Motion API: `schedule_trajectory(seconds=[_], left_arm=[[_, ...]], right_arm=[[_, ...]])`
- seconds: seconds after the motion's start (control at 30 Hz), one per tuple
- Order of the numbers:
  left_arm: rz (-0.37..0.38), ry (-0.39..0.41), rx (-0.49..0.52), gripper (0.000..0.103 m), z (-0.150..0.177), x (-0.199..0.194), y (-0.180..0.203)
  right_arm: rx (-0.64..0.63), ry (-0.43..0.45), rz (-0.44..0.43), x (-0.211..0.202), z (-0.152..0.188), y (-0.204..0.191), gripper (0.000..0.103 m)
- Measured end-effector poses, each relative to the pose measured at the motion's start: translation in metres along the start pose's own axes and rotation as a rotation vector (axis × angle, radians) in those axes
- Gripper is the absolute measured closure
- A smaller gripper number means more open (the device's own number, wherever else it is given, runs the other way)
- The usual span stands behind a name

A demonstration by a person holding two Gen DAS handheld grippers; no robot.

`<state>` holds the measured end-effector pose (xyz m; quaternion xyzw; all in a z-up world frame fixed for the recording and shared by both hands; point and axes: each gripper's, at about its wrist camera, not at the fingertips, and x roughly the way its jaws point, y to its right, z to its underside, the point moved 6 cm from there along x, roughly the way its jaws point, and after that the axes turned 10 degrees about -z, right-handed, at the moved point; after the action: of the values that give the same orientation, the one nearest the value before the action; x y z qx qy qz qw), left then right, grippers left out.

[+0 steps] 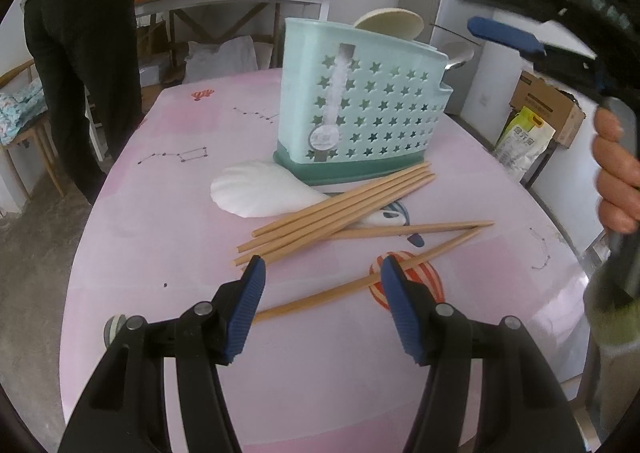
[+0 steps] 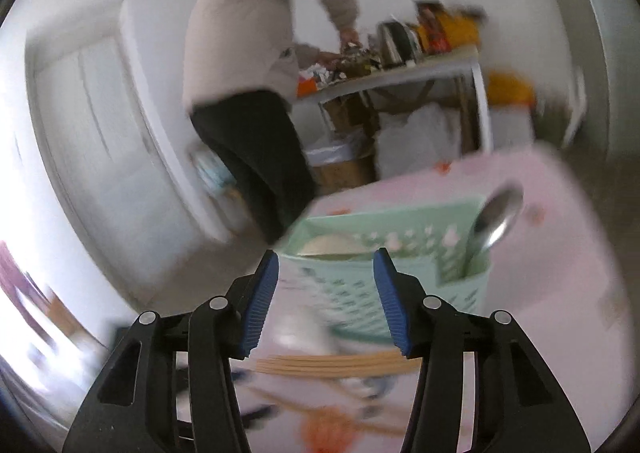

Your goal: Organize utensils

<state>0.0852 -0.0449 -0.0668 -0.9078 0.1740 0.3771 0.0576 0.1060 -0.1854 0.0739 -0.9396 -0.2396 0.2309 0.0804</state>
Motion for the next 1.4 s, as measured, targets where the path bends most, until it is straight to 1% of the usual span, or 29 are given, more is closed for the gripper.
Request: schedule_trajectory(seconds=[0.03,0.17,0.27,0.33,0.4,0.43,0.53,0.63,0.7,0.77,0.83,0.87,1.0,1.13,1.27,1.33,1.4], left_arm=[[0.000,0.000,-0.002,0.045,0.000,0.001,-0.001],[0.007,-0.005,-0.016,0.045,-0.001,0.006,-0.004],[0.015,-0.010,-0.024,0.045,-0.001,0.010,-0.004],[0.018,-0.011,-0.026,0.045,0.000,0.010,-0.005],[0.019,-0.012,-0.030,0.045,0.001,0.011,-0.007],[0.018,-0.013,-0.033,0.045,0.001,0.011,-0.008],[0.016,-0.015,-0.043,0.045,0.001,0.011,-0.012],[0.016,-0.017,-0.049,0.045,0.002,0.012,-0.015],[0.018,-0.018,-0.049,0.045,0.002,0.012,-0.015],[0.020,-0.020,-0.048,0.045,0.002,0.013,-0.014],[0.022,-0.019,-0.046,0.045,0.002,0.012,-0.013],[0.022,-0.019,-0.044,0.045,0.002,0.012,-0.013],[0.018,-0.020,-0.043,0.045,0.003,0.012,-0.014],[0.016,-0.017,-0.050,0.045,0.003,0.012,-0.015],[0.019,-0.018,-0.049,0.045,0.003,0.012,-0.014],[0.019,-0.016,-0.047,0.045,0.003,0.012,-0.014],[0.020,-0.017,-0.047,0.045,0.003,0.012,-0.013]], right_arm=[[-0.110,-0.029,0.039,0.006,0.000,-0.007,0.055],[-0.418,-0.124,0.167,0.027,0.007,-0.021,0.055],[-0.497,-0.160,0.190,0.038,0.008,-0.020,0.061],[-0.520,-0.183,0.199,0.046,0.008,-0.018,0.080],[-0.521,-0.184,0.209,0.047,0.009,-0.016,0.091],[-0.515,-0.175,0.214,0.047,0.007,-0.016,0.094],[-0.453,-0.142,0.237,0.042,0.001,-0.014,0.099],[-0.402,-0.102,0.297,0.039,-0.004,-0.016,0.100],[-0.364,-0.070,0.359,0.037,-0.008,-0.017,0.100],[-0.352,-0.051,0.408,0.038,-0.009,-0.023,0.100],[-0.383,-0.038,0.461,0.042,-0.007,-0.032,0.100],[-0.394,-0.037,0.468,0.043,-0.005,-0.036,0.100],[-0.369,-0.035,0.426,0.046,0.000,-0.047,0.097],[-0.303,-0.018,0.435,0.041,-0.008,-0.037,0.097],[-0.242,0.013,0.504,0.032,-0.019,-0.024,0.099],[-0.239,0.031,0.546,0.029,-0.021,-0.023,0.100],[-0.265,0.054,0.610,0.026,-0.023,-0.023,0.101]])
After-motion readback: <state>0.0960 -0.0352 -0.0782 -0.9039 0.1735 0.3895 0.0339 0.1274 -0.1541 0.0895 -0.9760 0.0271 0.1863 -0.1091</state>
